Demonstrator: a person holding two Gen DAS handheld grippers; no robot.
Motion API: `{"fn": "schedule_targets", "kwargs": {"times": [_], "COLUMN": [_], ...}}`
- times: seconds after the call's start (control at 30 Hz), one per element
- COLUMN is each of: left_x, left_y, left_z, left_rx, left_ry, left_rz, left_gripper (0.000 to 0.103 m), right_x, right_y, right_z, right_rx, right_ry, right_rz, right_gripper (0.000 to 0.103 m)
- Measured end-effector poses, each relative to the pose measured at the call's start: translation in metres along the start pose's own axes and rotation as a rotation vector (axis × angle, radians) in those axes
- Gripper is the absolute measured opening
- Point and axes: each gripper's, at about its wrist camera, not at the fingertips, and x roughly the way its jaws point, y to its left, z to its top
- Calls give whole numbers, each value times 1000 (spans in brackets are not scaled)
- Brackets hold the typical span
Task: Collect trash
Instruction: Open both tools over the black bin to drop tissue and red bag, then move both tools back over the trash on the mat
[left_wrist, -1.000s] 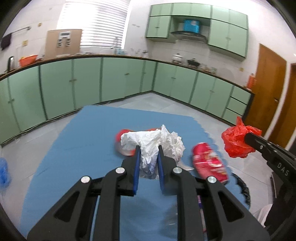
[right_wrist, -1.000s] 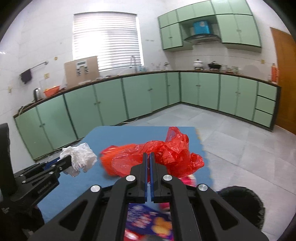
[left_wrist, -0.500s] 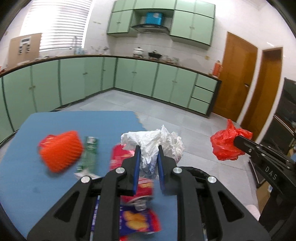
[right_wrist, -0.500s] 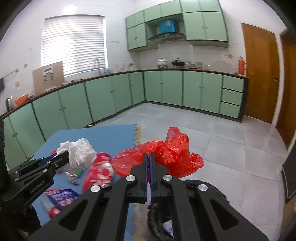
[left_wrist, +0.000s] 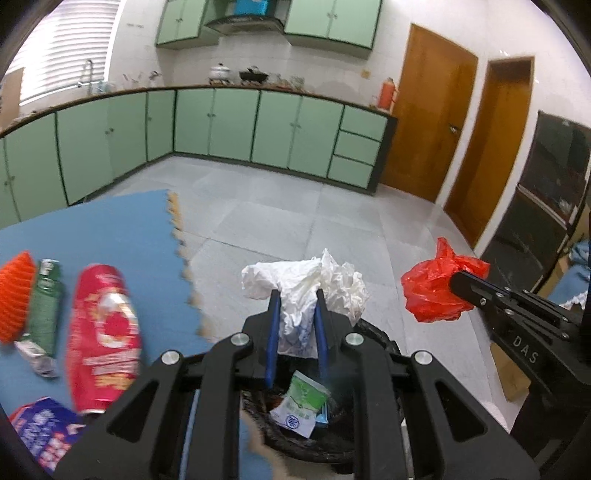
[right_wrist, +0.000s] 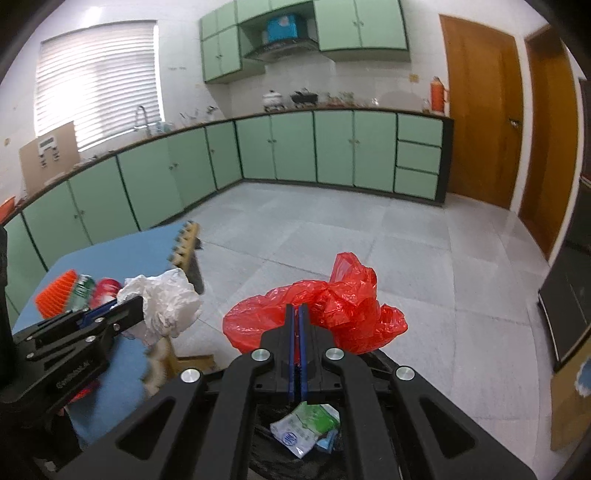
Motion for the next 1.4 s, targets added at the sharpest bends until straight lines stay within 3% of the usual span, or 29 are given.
{"fn": "schedule_targets", "kwargs": {"times": [0.17,0.37,0.47,0.53,0.6,0.9,1.03,1.4], "left_x": [30,50,53,51,46,-23,-65,-165], "left_y": [-8,-14,-17,-17,-16,2,23,97], "left_z": [-4,-5,-5,-3,0,15,12,-19], "left_rx": [30,27,22,15,10,-2,-17,-76], "left_ry": [48,87,91,87,78,-37,-80,-130], "left_rz": [-19,-34,-33,-30,-24,46,94,308], "left_gripper": [18,39,41,43,44,71,77,78], "right_x": [18,31,32,29,25,-18,-37,-74], "right_y": [-25,-40,-46,-48,-50,-26,-3,90], "right_z": [-13,-16,-15,-14,-13,0,6,-10], "right_rx": [26,38,51,58,69,83,70,-61], "right_ry": [45,72,70,64,57,-62,-102,-145], "right_rz": [-11,-19,-26,-30,-31,3,66,236], "right_gripper": [2,7,23,27,39,95,96,96]}}
